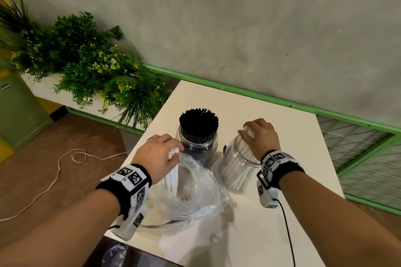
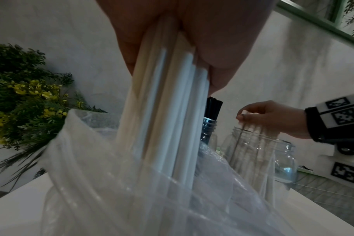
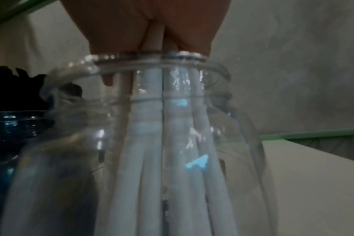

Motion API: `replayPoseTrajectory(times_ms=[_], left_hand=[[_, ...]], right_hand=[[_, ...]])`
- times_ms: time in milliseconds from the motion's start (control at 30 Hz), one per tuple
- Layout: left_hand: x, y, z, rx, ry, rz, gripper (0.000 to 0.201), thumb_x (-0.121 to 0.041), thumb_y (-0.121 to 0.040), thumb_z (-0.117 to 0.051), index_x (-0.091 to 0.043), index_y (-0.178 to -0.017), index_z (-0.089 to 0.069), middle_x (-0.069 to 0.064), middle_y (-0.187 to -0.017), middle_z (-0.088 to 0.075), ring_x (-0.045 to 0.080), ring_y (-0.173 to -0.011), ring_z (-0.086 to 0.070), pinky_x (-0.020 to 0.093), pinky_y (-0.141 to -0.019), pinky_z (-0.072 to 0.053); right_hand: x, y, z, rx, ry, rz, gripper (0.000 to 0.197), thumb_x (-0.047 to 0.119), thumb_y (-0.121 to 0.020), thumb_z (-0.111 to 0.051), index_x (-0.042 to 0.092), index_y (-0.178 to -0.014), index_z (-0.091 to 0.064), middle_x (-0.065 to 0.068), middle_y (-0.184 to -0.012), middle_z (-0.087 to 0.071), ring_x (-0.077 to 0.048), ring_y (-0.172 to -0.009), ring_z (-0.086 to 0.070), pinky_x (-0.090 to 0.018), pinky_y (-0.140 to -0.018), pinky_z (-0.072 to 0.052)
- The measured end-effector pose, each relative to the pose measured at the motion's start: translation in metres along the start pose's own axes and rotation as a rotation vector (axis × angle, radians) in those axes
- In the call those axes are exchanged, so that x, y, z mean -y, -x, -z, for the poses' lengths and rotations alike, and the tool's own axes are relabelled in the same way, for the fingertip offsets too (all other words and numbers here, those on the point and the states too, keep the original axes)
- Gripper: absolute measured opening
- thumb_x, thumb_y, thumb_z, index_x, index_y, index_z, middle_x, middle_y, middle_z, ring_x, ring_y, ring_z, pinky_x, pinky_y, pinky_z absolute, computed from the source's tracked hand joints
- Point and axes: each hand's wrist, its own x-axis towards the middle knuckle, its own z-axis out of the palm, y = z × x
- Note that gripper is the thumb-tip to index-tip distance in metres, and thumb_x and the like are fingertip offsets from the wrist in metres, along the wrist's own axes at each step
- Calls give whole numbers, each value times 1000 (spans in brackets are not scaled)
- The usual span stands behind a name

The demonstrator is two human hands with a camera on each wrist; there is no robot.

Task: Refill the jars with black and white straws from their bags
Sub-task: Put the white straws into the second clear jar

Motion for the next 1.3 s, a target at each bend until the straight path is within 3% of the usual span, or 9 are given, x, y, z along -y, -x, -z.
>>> replayPoseTrajectory(times_ms=[200, 300, 433, 567, 767, 967, 1100, 1233, 1300], left_hand=[[2, 0, 1, 6, -13, -7, 51, -50, -77, -24, -30, -103, -64, -9, -104, -61, 21, -93, -54, 33, -89, -39], [1, 0, 1, 2, -10, -13, 52, -50, -77, -24, -30, -103, -64, -9, -103, -61, 21, -93, -54, 32, -89, -39], [1, 0, 1, -1, -9, -16, 50, -49, -77, -25, -30, -102, -64, -9, -103, -61, 21, -93, -54, 32, -87, -40], [2, 1, 1, 1, -16, -19, 49, -49, -78, -25, -30, -102, -64, -9, -103, -61, 20, -92, -54, 30, -86, -39], [2, -1, 0, 17, -28, -8, 51, -51, -77, -23, -32, -104, -62, -9, -104, -60, 19, -94, -53, 29, -89, -37], [0, -1, 1, 8, -32, -9, 51, -50, -77, -24, -31, -103, -63, -9, -104, -61, 20, -93, -54, 28, -86, -37], [1, 0, 1, 5, -34, -18, 50, -49, -78, -24, -31, -102, -63, -8, -103, -61, 20, -92, -55, 28, -87, -37], [3, 0, 1, 4, -26, -22, 48, -49, -79, -26, -31, -103, -63, -9, -103, -61, 20, -92, -55, 28, -86, -38], [4, 0, 1, 2, -22, -27, 47, -48, -79, -27, -30, -102, -64, -8, -102, -61, 21, -92, -55, 30, -86, -39]], right_hand=[[-4, -17, 14, 50, 115, 131, 27, 40, -86, -66, 16, -98, -71, -4, -99, -64, -31, -89, -54, -39, -74, -47], [-11, -12, 12, 139, 167, 116, 29, 40, -88, -62, 17, -105, -69, -3, -104, -64, -30, -95, -54, -40, -77, -47], [-15, -6, 12, 86, 84, 91, 30, 34, -87, -66, 19, -112, -65, -4, -110, -61, -31, -98, -56, -40, -78, -50], [-18, -5, 13, 197, 139, 17, 42, 43, -88, -62, 24, -125, -57, 0, -122, -56, -27, -108, -51, -39, -84, -48], [-12, -14, 10, 43, 97, 159, 30, 36, -83, -70, 12, -100, -68, -8, -96, -63, -36, -85, -55, -44, -71, -50], [-8, -17, 16, 225, 193, 33, 49, 55, -87, -54, 22, -122, -58, -3, -119, -58, -28, -110, -48, -41, -90, -44], [-16, -13, 23, 180, 38, -21, 65, 56, -80, -64, 23, -133, -48, -5, -132, -49, -29, -117, -46, -44, -96, -43], [-30, -13, 34, 462, -89, -51, 96, 49, -66, -81, 30, -145, -30, -3, -140, -42, -24, -120, -47, -38, -102, -40], [-31, -18, 38, 530, -47, -47, 97, 44, -66, -83, 30, -145, -30, -2, -139, -43, -22, -117, -49, -35, -99, -41]])
